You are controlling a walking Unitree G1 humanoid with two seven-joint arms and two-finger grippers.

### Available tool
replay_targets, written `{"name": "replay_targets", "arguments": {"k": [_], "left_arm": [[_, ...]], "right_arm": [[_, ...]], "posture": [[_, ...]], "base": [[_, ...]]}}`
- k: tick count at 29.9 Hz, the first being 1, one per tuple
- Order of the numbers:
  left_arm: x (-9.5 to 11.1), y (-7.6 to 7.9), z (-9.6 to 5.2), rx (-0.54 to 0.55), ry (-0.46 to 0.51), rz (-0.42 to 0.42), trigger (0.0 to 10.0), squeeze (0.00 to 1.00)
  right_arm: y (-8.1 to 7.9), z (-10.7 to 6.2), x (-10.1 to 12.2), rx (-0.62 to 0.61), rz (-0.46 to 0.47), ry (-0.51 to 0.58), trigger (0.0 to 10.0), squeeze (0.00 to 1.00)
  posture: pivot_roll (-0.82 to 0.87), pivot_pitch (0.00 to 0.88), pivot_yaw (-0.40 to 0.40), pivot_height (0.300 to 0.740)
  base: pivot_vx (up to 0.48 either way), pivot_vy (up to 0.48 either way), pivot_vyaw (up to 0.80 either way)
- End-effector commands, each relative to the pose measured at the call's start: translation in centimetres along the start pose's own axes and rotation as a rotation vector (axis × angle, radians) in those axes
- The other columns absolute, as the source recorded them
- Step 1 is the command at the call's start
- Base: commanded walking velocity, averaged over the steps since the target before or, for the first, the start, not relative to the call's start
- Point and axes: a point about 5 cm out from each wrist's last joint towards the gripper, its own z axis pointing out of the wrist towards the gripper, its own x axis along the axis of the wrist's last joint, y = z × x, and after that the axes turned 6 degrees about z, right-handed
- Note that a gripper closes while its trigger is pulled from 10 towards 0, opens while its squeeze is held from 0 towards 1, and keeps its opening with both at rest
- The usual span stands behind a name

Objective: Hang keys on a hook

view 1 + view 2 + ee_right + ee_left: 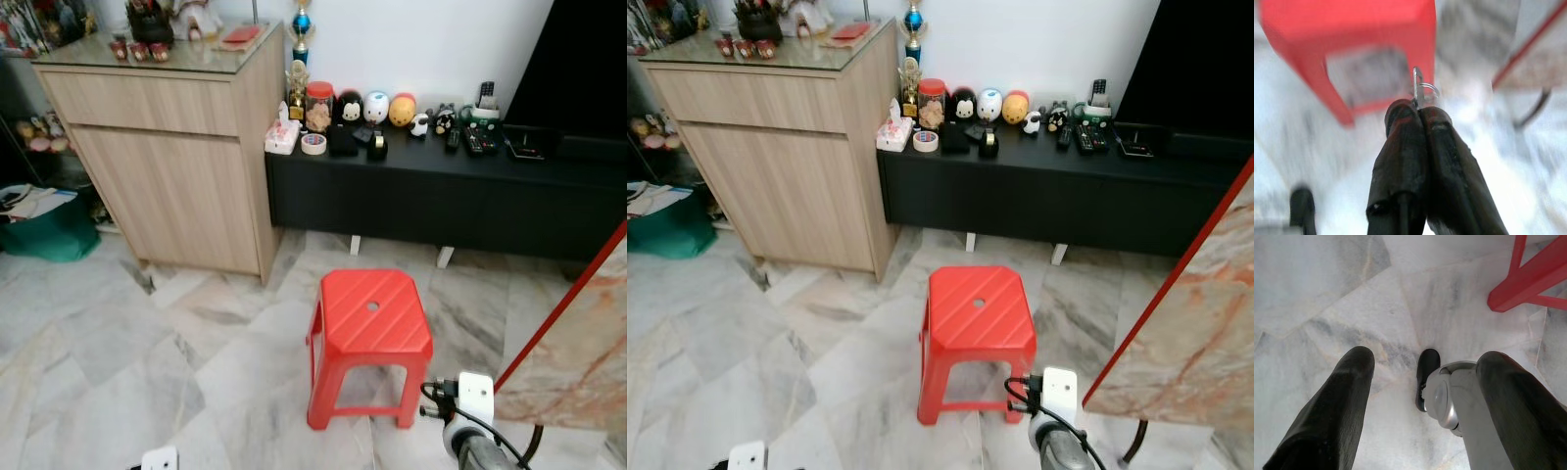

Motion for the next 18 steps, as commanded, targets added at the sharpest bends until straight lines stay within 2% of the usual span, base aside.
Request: {"name": "replay_targets", "arguments": {"k": [1,10,18], "left_arm": [[-0.1,-0.1,0.0,0.000,-0.008,0.001,10.0,0.00],[-0.1,-0.4,0.0,-0.003,-0.015,0.041,10.0,0.00],[0.4,0.0,0.2,-0.014,-0.004,0.051,10.0,0.00]], "right_arm": [[0.4,-0.2,-0.9,-0.014,-0.020,-0.048,10.0,0.00],[0.2,-0.6,-2.5,-0.026,0.039,-0.111,10.0,0.00],[-0.6,-0.5,-2.7,0.007,0.004,-0.131,10.0,0.00]], "posture": [[0.04,0.000,-0.048,0.740],[0.04,0.000,-0.043,0.740],[0.04,0.000,-0.046,0.740]], "base": [[0.000,0.000,0.00],[0.000,0.000,0.00],[0.000,-0.404,0.00]]}}
